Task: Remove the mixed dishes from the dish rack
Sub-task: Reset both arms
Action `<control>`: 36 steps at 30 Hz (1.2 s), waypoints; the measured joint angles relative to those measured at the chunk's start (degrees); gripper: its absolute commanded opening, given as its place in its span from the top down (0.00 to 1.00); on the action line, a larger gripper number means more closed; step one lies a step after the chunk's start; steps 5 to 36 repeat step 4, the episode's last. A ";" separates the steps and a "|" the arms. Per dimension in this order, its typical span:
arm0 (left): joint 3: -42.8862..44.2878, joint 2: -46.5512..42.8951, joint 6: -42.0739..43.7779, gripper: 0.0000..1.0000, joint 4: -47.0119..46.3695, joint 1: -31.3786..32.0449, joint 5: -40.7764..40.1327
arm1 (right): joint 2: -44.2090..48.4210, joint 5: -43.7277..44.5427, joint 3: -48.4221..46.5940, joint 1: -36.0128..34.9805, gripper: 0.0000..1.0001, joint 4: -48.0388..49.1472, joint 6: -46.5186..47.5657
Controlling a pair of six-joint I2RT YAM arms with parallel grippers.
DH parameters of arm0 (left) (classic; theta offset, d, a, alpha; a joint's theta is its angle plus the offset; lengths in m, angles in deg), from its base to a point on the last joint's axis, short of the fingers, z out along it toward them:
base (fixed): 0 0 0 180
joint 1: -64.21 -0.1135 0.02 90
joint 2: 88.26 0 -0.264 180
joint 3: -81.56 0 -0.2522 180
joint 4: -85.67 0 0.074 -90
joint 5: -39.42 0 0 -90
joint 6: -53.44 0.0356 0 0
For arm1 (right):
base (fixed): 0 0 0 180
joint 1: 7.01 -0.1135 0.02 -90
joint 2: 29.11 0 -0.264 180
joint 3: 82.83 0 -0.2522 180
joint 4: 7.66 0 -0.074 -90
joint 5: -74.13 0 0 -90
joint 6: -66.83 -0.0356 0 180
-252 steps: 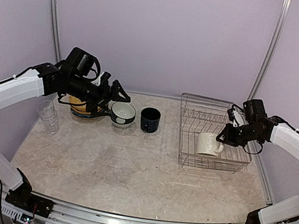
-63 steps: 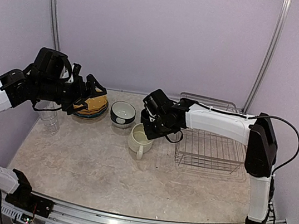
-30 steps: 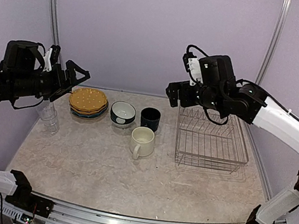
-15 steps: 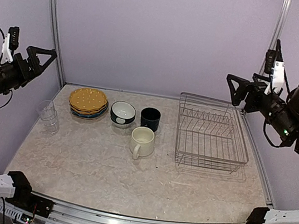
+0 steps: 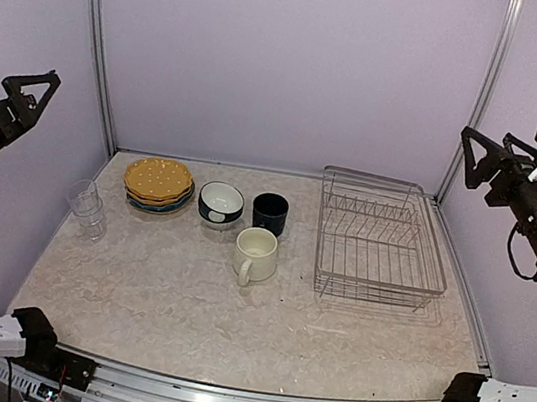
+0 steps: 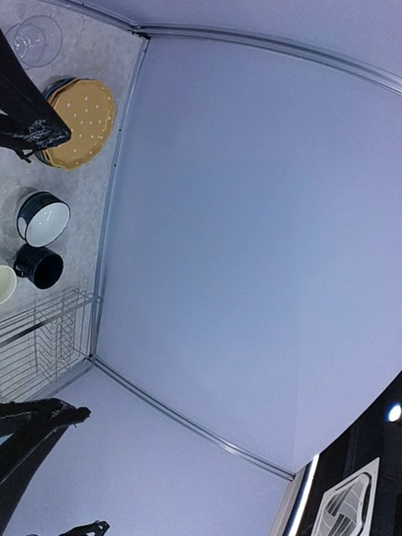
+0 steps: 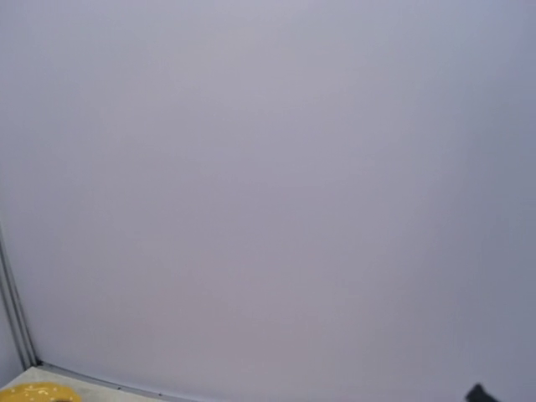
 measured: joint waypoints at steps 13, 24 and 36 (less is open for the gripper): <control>0.00 -0.55 0.66 0.01 -0.13 0.00 -0.55 | -0.26 1.09 0.00 0.00 0.00 -0.11 0.02; 0.00 -0.55 0.66 0.01 -0.13 0.00 -0.55 | -0.26 1.09 0.00 0.00 0.00 -0.11 0.02; 0.00 -0.55 0.66 0.01 -0.13 0.00 -0.55 | -0.26 1.09 0.00 0.00 0.00 -0.11 0.02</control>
